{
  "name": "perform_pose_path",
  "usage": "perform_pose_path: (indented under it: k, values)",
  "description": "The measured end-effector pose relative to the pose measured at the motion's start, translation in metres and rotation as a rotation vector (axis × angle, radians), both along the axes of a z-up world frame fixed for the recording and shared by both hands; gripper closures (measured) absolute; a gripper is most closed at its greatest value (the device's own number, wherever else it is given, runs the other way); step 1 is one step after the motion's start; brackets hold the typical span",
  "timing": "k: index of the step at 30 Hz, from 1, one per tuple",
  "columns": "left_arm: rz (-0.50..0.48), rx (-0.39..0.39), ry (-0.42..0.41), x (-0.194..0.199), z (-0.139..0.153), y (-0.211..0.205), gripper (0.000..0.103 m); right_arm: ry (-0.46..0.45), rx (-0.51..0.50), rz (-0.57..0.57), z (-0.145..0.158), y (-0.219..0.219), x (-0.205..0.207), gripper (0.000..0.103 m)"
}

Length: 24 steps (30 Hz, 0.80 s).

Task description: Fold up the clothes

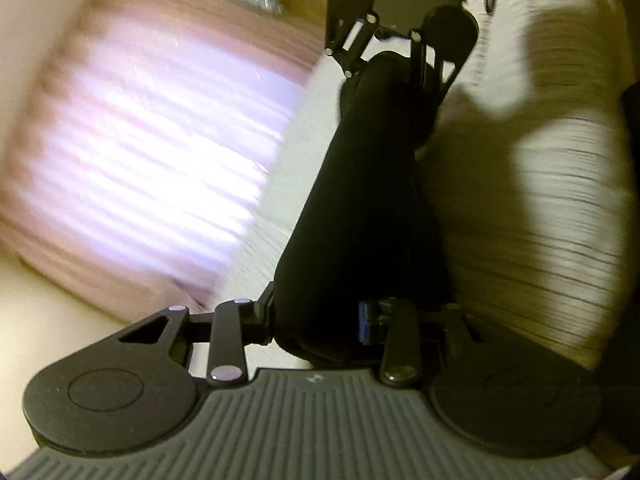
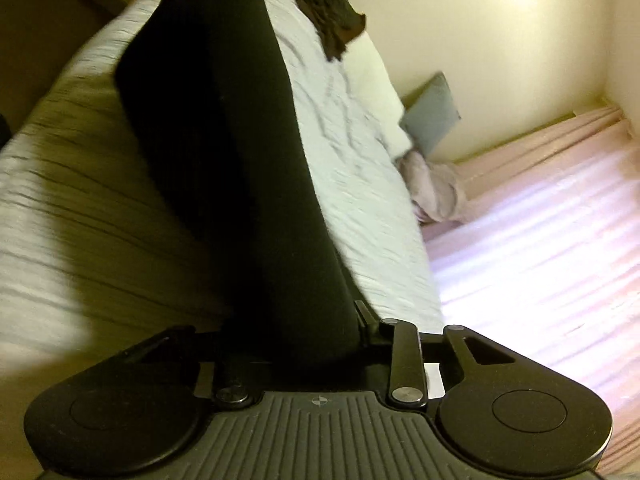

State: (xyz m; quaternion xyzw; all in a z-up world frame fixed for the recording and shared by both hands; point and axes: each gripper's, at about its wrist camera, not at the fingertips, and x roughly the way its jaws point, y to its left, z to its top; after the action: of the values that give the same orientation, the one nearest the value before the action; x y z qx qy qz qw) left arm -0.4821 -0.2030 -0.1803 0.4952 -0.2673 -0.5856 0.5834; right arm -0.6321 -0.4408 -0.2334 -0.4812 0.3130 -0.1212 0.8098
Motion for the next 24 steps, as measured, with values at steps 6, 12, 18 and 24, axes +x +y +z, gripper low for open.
perform_pose_path:
  k: [6, 12, 18, 24]
  values:
    - [-0.126, -0.116, 0.022, -0.022, 0.042, -0.026, 0.071, -0.126, -0.144, -0.178, 0.08, -0.031, -0.025, 0.071]
    - [-0.244, -0.013, 0.038, -0.046, -0.001, 0.022, 0.072, -0.147, -0.127, -0.26, 0.061, 0.035, -0.096, 0.071]
    - [-0.276, 0.26, -0.003, -0.064, -0.097, 0.093, 0.073, 0.057, 0.111, -0.259, -0.052, 0.109, -0.132, 0.068]
    - [-0.249, 0.326, 0.162, -0.045, -0.073, 0.099, 0.067, 0.012, 0.122, -0.292, -0.059, 0.132, -0.136, 0.056]
